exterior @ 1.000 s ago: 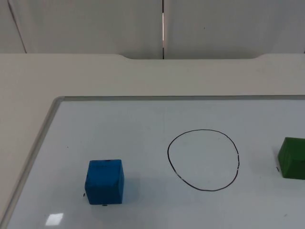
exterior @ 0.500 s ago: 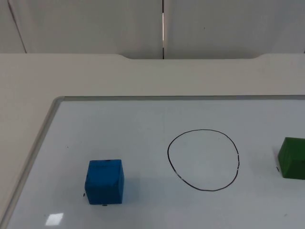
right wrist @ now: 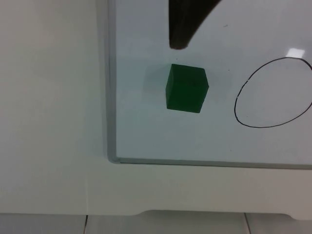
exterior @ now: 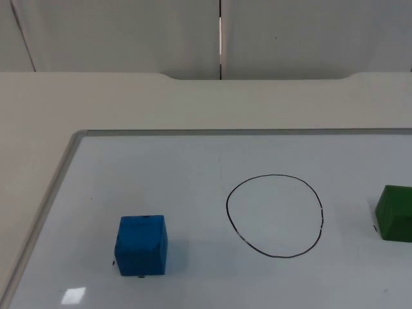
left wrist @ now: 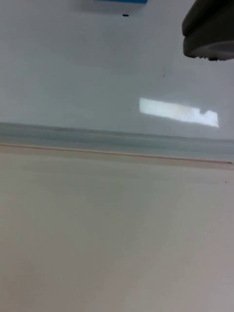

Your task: Push the two cubes into the marked area.

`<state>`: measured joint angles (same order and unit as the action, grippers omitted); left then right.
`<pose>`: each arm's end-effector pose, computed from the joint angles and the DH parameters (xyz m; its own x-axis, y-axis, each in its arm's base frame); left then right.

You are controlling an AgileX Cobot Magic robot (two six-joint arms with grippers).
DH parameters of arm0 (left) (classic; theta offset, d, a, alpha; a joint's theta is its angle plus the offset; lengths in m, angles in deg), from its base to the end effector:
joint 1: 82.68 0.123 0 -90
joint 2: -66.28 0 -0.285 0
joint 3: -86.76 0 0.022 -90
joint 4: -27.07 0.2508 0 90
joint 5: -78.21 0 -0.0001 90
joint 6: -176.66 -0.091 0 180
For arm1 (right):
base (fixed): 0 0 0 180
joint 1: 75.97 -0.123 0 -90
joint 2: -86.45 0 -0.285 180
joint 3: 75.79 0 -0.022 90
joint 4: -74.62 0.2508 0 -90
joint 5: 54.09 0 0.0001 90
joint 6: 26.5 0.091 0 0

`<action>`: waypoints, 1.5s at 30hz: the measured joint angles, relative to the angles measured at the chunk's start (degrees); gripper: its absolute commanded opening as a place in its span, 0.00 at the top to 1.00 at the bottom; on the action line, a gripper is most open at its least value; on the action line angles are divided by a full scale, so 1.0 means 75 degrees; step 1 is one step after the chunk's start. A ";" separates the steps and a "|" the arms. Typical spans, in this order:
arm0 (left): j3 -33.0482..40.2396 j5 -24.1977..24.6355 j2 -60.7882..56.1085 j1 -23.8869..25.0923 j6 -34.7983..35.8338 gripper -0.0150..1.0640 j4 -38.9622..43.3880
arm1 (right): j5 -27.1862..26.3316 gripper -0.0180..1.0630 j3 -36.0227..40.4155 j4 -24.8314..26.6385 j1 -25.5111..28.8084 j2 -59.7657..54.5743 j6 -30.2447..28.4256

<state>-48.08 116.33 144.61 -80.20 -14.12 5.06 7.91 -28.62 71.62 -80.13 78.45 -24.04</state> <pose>0.1953 -0.0126 0.1991 -0.9339 -0.1568 -0.3214 -0.0733 0.9636 -0.2570 -0.0077 -0.0048 0.2824 -0.4554 -0.0148 -0.8902 -0.0231 0.9997 -0.0048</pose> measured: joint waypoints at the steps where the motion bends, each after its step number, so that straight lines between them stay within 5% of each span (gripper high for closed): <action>1: 0.0000 -0.0036 0.0099 0.0000 -0.0184 0.98 -0.0183 | 0.0000 0.01 0.0000 0.0000 0.0000 0.0000 0.0000; 13: -0.0013 -0.0497 0.0984 -0.0203 -0.0495 0.99 -0.0551 | 0.0000 0.01 0.0000 0.0000 0.0000 0.0000 0.0000; 21: -0.0013 -0.1487 0.2106 -0.1253 -0.0475 0.99 -0.0878 | 0.0000 0.01 0.0000 0.0000 0.0000 0.0000 0.0000; 45: -0.0028 -0.3150 0.4047 -0.2527 -0.0504 0.99 -0.2414 | 0.0000 0.01 0.0000 0.0000 0.0000 0.0000 0.0000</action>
<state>-48.29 92.71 174.96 -99.15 -17.90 -13.05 7.91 -28.62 71.62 -80.13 78.45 -24.04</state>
